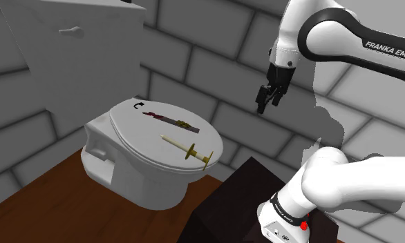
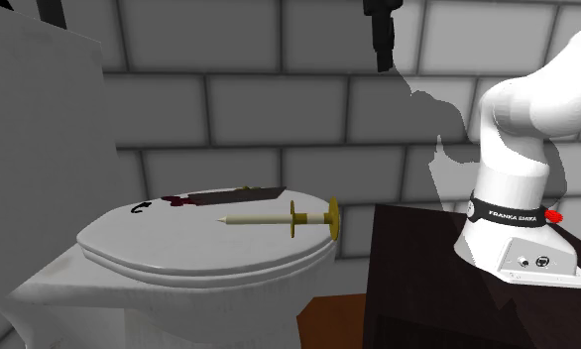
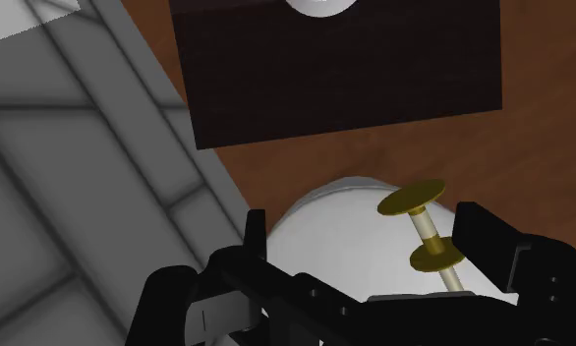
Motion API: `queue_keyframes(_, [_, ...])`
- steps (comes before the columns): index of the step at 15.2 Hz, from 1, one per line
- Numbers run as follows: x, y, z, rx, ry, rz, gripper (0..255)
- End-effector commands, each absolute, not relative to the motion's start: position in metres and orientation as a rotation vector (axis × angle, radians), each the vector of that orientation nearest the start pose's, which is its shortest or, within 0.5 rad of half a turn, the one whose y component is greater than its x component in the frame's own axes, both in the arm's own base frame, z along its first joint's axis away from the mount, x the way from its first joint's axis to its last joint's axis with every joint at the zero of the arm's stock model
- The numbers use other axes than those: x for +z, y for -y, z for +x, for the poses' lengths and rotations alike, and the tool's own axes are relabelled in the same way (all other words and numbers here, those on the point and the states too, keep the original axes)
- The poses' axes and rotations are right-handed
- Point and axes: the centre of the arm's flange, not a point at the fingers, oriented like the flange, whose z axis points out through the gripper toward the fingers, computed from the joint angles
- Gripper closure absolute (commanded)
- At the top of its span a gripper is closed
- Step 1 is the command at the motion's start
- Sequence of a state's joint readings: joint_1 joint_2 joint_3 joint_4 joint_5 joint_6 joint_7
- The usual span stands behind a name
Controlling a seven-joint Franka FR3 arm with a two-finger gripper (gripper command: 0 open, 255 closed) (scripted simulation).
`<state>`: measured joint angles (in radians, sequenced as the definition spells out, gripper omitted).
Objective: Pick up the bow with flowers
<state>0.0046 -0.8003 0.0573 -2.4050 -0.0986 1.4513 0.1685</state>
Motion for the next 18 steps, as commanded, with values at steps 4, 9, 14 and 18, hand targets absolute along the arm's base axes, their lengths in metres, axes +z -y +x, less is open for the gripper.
queue_keyframes(4, [0.549,-0.033,0.322,0.215,-0.165,-3.35,0])
queue_keyframes(9, [0.523,-0.07,0.377,0.19,-0.075,-3.462,0])
queue_keyframes(14, [0.493,-0.108,0.43,0.163,0.023,-3.57,0])
queue_keyframes(18, [0.467,-0.139,0.471,0.139,0.107,-3.655,0])
